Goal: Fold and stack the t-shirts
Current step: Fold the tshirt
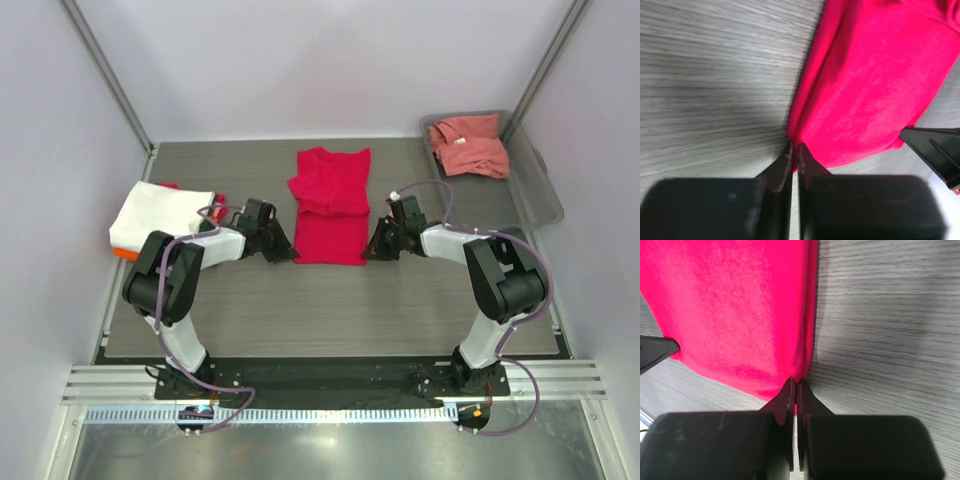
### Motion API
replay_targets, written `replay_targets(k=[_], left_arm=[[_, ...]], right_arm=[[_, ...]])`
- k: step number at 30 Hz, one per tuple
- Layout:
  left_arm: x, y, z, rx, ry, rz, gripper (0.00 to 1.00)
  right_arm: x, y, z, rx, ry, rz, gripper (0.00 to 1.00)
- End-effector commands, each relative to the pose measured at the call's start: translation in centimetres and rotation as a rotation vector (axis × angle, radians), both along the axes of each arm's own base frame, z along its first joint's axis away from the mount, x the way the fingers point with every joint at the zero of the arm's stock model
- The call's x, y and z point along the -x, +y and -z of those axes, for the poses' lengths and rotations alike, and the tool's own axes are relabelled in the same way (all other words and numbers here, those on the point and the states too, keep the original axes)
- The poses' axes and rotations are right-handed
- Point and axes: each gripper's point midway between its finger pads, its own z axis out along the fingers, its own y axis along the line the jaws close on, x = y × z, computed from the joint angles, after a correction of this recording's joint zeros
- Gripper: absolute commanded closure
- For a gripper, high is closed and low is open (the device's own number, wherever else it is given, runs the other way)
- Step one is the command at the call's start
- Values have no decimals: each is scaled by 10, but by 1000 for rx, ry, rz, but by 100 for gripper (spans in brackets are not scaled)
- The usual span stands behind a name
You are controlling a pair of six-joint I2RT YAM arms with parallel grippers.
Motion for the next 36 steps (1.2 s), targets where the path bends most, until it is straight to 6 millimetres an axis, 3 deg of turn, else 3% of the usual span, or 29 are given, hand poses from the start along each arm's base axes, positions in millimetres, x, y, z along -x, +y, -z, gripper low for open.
replay_targets(k=[1,7,12,19,21,28,31,32,35,36], left_arm=[[17,1,23,-30,56,11,100],[31,4,13,-24,18,12,100],[55,7,-4,-3,20,43,100],[93,5,-34,46,-5,85,100],[107,5,-35,39,4,100,100],[136,2,-52,93,-11,112,100],[136,-2,-78,141,-50,116,100],[134,-4,-96,160,-76,122,100],[136,-3,-116,169,-90,120,100],[135,-4,-133,188,-124,124,100]], right_arm=[[5,-1,9,21,19,-12,99],[19,-3,-7,3,22,-16,99],[51,-7,-17,-29,46,-43,99],[92,-13,-54,-55,-7,-80,99],[105,-17,-55,-47,7,-90,99],[127,-20,-78,-91,-16,-100,99],[125,-22,-100,-85,-55,-99,99],[123,-22,-113,-86,-70,-99,99],[115,-22,-142,-84,-129,-98,99],[117,-24,-144,-74,-124,-97,99]])
